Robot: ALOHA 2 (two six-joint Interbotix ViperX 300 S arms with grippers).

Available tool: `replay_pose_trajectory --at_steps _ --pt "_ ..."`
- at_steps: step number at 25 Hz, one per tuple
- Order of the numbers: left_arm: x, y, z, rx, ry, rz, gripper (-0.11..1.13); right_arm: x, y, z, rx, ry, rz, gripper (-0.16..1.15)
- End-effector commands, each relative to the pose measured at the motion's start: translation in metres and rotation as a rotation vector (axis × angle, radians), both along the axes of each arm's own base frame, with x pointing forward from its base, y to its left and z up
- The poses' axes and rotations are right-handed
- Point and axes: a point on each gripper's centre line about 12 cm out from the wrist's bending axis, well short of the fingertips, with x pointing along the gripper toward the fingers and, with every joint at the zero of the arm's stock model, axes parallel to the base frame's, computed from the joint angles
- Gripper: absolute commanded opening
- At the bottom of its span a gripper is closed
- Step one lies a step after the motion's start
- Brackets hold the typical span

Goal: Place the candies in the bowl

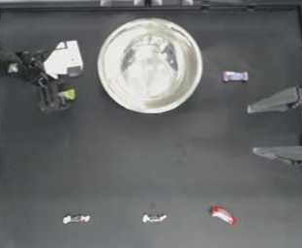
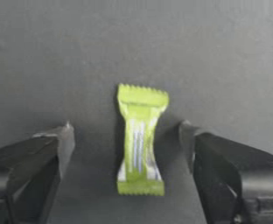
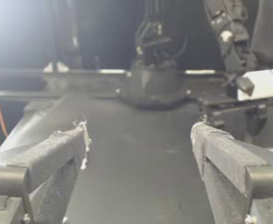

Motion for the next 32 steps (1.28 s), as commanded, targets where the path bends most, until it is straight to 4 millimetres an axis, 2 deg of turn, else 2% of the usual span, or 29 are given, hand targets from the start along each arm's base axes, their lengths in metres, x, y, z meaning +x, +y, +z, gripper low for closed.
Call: replay_pose_trajectory --at_steps 1,2,4,9,11,14,18,28,30,32 --pt "0.006 0.004 0.002 0.002 -0.001 -0.008 0.98 0.002 0.0 0.004 0.006 -0.011 -0.001 0.99" --pt "0.006 0.003 0.001 -0.003 0.003 -0.012 0.95 0.002 0.0 0.004 0.006 -0.011 -0.001 0.99" --pt "0.006 0.002 0.002 -0.011 0.01 -0.012 0.81 0.002 0.0 0.004 0.004 -0.011 -0.001 0.99" --pt "0.002 -0.003 0.004 -0.042 0.039 -0.022 0.3 0.002 0.0 0.004 0.004 -0.012 -0.001 0.99" --pt "0.003 -0.004 0.006 -0.044 0.04 -0.026 0.2 0.001 -0.001 0.005 0.004 -0.017 -0.003 0.99" --pt "0.006 -0.006 0.012 -0.035 0.027 -0.038 0.23 0.001 0.0 0.005 0.004 -0.017 -0.001 0.99" --pt "0.01 -0.005 0.032 -0.009 -0.012 -0.042 0.26 0.001 0.0 0.006 0.004 -0.018 -0.001 0.99" --pt "0.036 -0.003 0.133 0.161 -0.235 -0.09 0.27 0.001 -0.001 0.005 0.004 -0.018 -0.003 0.99" --pt "0.046 0.001 0.151 0.196 -0.276 -0.101 0.27 0.001 -0.001 0.005 0.003 -0.018 -0.007 1.0" --pt "0.056 0.007 0.16 0.217 -0.301 -0.104 0.27 0.001 -0.002 0.004 0.004 -0.015 -0.011 0.99"
